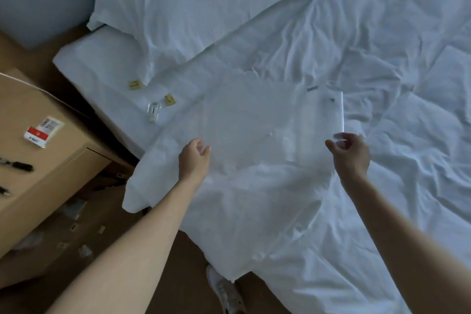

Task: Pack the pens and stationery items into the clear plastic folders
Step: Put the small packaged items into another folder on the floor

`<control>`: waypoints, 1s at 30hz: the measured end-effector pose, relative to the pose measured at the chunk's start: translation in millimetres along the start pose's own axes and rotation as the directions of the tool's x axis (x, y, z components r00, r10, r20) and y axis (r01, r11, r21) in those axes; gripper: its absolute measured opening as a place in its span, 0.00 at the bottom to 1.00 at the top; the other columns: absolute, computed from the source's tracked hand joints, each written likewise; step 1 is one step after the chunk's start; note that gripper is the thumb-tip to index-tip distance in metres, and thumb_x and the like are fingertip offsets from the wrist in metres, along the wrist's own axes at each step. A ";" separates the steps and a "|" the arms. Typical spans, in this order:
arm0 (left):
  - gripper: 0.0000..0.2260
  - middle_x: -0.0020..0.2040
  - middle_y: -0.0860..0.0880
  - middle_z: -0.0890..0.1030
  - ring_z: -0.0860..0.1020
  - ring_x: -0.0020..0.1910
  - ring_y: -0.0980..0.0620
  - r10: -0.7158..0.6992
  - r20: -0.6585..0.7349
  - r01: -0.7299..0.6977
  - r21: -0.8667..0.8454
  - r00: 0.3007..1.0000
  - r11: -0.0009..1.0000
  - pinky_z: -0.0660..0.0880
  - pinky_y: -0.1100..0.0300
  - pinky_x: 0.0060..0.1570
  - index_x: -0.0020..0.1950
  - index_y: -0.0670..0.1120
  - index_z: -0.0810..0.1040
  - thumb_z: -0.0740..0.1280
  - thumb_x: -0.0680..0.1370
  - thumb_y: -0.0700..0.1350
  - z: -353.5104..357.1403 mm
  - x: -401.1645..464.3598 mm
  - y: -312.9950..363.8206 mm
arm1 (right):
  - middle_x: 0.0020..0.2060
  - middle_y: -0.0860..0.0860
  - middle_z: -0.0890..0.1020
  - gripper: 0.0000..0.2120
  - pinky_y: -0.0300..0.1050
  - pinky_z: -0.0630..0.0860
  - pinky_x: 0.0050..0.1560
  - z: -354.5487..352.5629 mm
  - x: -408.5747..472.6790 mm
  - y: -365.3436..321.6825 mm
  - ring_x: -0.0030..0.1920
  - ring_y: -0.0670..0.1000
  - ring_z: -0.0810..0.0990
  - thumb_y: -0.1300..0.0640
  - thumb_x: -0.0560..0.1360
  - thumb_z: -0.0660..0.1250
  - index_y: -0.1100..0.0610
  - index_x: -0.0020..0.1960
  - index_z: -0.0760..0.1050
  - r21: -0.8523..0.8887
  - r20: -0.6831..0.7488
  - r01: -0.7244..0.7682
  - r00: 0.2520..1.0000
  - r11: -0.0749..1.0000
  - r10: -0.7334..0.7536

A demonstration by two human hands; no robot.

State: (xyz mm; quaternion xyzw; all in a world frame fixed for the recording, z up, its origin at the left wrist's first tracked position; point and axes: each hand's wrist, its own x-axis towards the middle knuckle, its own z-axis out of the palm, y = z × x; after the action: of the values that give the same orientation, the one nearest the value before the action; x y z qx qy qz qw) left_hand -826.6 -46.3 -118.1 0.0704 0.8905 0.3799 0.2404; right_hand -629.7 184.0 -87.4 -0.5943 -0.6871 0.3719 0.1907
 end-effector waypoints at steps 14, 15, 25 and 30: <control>0.05 0.39 0.46 0.80 0.78 0.34 0.51 -0.049 -0.092 0.022 -0.267 0.995 0.964 0.73 0.72 0.30 0.51 0.39 0.76 0.68 0.77 0.39 -35.5 0.7 -14.4 | 0.32 0.52 0.81 0.07 0.37 0.75 0.29 23.2 -11.3 -39.3 0.26 0.45 0.79 0.64 0.79 0.62 0.57 0.46 0.77 0.474 -0.022 -0.016 0.999 0.881 0.029; 0.04 0.39 0.46 0.80 0.79 0.36 0.50 -0.045 -0.096 0.017 -0.279 0.994 0.960 0.73 0.73 0.30 0.50 0.40 0.75 0.68 0.77 0.38 -38.5 -0.7 -16.8 | 0.32 0.52 0.81 0.08 0.37 0.75 0.29 25.3 -13.2 -41.2 0.27 0.45 0.79 0.64 0.79 0.62 0.56 0.45 0.77 0.483 -0.017 -0.014 1.000 0.875 0.025; 0.01 0.47 0.52 0.80 0.79 0.45 0.55 -0.091 -0.166 0.047 -0.247 0.982 0.968 0.76 0.66 0.41 0.51 0.46 0.72 0.63 0.80 0.43 -122.9 -36.6 -100.8 | 0.27 0.48 0.82 0.11 0.37 0.76 0.29 97.0 -79.4 -79.3 0.27 0.46 0.80 0.65 0.80 0.57 0.57 0.45 0.76 0.555 0.230 -0.019 0.964 0.832 -0.131; 0.02 0.49 0.48 0.82 0.82 0.46 0.51 -0.259 -0.283 0.175 -0.290 0.924 0.941 0.78 0.55 0.49 0.49 0.47 0.73 0.65 0.79 0.43 -191.2 -83.3 -181.5 | 0.30 0.50 0.83 0.10 0.38 0.77 0.32 157.9 -149.9 -114.9 0.30 0.48 0.81 0.64 0.81 0.59 0.56 0.46 0.77 0.550 0.494 -0.023 0.815 0.835 -0.303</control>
State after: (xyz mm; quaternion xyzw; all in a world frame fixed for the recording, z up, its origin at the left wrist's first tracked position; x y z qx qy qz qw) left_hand -835.4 -322.1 -101.9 -0.1233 0.8621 0.4704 0.1423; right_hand -785.3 -6.6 -78.4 -0.3269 -0.6252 0.6893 0.1646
